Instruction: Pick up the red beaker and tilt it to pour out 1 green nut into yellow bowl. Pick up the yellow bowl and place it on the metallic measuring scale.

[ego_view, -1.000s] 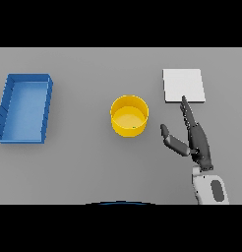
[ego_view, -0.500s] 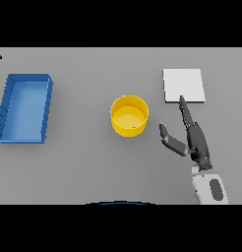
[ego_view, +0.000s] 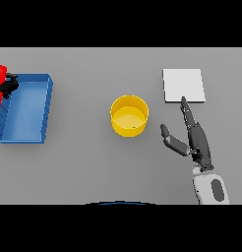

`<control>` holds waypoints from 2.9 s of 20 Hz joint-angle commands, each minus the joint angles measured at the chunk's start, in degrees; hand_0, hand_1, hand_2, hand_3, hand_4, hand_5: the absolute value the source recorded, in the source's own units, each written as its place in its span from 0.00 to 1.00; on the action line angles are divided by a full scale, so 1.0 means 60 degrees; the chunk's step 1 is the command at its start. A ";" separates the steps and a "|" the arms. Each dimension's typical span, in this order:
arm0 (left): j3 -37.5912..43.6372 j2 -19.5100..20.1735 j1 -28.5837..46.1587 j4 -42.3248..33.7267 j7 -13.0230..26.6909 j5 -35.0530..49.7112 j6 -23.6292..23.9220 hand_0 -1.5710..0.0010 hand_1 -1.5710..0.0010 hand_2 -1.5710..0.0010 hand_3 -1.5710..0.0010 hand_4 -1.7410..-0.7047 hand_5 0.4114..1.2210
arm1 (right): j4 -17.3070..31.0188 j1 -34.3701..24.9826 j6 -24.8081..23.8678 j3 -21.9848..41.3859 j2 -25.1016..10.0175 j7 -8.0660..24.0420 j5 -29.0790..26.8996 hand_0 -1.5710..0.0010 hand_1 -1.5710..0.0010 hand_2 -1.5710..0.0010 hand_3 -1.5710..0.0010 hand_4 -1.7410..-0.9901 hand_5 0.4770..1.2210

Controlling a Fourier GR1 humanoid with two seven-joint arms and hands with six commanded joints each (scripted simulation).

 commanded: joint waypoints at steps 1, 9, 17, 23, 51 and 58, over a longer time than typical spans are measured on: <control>-0.0109 0.0221 0.0247 -0.0600 0.0031 0.0173 -0.0126 0.00 0.00 0.00 0.13 0.24 0.51 | -0.0037 -0.0153 -0.0025 0.0009 -0.0004 0.0105 0.0033 1.00 1.00 1.00 1.00 0.77 0.27; -0.0639 0.1316 0.0990 -0.2160 -0.0290 0.0488 -0.2135 0.74 0.77 0.78 0.82 0.94 0.30 | 0.0069 -0.0188 -0.0042 -0.0011 -0.0015 -0.0015 0.0021 1.00 1.00 1.00 1.00 0.79 0.28; -0.0672 0.0896 0.0705 -0.1425 -0.0946 -0.0117 -0.1428 0.96 0.96 0.96 0.97 1.00 0.30 | -0.0031 0.0016 -0.0196 0.0217 -0.0004 0.0376 0.0484 1.00 1.00 1.00 1.00 0.75 0.26; -0.0577 0.0873 0.0796 -0.1707 -0.1261 -0.0091 -0.1096 0.99 0.99 0.99 0.99 0.99 0.34 | -0.0119 -0.0873 0.0975 0.1013 -0.1297 0.0445 0.1600 1.00 1.00 1.00 1.00 0.76 0.34; -0.0251 0.0918 0.1023 -0.1714 -0.1853 0.0393 -0.1392 1.00 1.00 1.00 1.00 0.99 0.34 | 0.4861 -0.7373 0.4771 0.5790 -0.2569 -0.0319 0.6745 1.00 1.00 1.00 1.00 0.60 0.36; -0.0190 0.1042 0.1127 -0.1889 -0.1817 0.0458 -0.1337 1.00 1.00 1.00 1.00 0.99 0.35 | 0.4968 -0.7261 0.4978 0.5753 -0.2437 -0.0254 0.6674 0.65 0.70 0.80 0.83 0.43 0.63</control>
